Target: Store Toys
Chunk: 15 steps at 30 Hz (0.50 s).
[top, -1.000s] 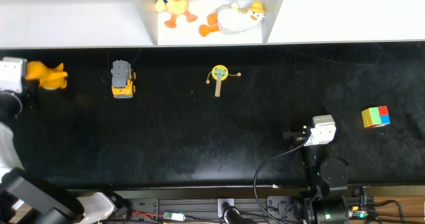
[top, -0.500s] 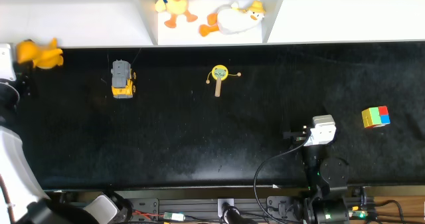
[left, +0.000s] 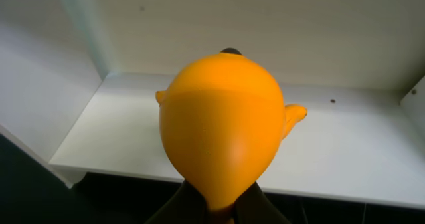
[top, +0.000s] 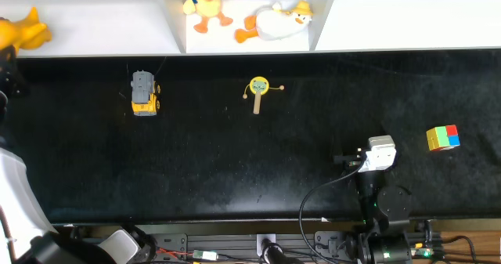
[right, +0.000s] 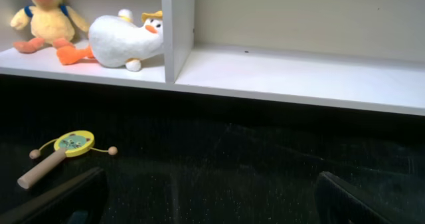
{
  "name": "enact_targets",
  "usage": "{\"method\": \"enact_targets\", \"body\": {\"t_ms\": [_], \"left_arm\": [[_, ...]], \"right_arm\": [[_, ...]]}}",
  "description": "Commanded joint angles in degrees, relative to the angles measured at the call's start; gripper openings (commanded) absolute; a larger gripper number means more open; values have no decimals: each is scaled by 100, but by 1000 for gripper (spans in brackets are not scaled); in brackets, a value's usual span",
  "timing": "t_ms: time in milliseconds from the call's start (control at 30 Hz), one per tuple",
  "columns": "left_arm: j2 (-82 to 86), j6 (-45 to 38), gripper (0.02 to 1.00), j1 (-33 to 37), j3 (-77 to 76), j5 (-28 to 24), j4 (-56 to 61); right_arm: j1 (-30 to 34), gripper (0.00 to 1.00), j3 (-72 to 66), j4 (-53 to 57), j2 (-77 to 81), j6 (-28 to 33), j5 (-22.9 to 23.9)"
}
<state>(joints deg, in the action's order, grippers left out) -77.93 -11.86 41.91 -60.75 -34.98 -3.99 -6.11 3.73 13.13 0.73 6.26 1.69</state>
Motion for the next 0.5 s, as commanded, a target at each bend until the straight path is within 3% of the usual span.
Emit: {"method": "enact_targets", "body": {"t_ms": [33, 500], "left_arm": [[-271, 341, 123, -136, -127, -160, 146], [-922, 269, 141, -227, -664, -92, -46]], "right_arm": [[-26, 993, 15, -11, -48, -2, -22], [-26, 996, 15, -11, -48, -2, -22]]}}
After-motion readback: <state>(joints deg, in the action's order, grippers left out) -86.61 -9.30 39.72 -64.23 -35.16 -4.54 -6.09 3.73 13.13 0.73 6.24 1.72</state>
